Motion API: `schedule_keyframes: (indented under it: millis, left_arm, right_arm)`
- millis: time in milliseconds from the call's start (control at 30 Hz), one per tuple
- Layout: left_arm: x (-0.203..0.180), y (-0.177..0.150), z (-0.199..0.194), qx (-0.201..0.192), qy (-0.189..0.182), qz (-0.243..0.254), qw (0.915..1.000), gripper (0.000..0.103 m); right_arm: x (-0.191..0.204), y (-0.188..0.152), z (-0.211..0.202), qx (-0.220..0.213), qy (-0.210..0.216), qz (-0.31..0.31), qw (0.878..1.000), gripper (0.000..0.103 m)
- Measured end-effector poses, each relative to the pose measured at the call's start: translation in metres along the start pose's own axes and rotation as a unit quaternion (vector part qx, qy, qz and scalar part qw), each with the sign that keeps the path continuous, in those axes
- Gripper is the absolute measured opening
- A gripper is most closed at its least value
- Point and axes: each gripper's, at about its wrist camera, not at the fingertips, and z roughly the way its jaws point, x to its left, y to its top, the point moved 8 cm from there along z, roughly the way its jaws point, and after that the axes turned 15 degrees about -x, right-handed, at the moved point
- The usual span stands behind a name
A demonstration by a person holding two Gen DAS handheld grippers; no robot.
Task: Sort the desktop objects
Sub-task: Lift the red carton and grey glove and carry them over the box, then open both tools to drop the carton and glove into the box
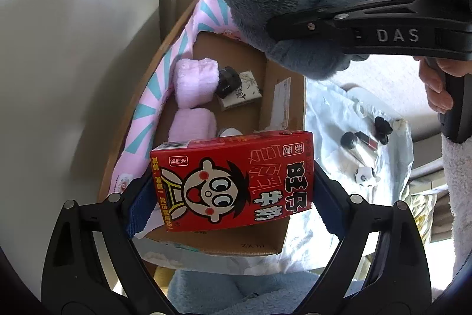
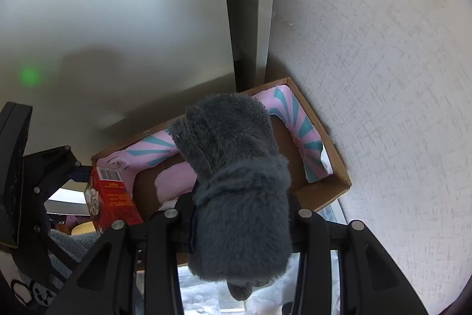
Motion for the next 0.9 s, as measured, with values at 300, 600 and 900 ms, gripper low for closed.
schedule_keyframes:
  millis: [300, 600, 900]
  left_arm:
    - [0.005, -0.004, 0.008, 0.005, 0.006, -0.007, 0.9999, 0.091]
    - [0.005, -0.011, 0.015, 0.022, 0.008, 0.005, 0.9997, 0.103]
    - [0.005, -0.007, 0.011, -0.007, 0.015, 0.01, 0.9998, 0.103]
  right_arm:
    - [0.005, 0.008, 0.005, 0.005, 0.001, 0.003, 1.0, 0.036]
    - [0.0, 0.004, 0.02, 0.026, 0.003, 0.034, 0.999, 0.053]
    - [-0.012, 0.012, 0.005, -0.006, -0.044, 0.048, 0.998, 0.103]
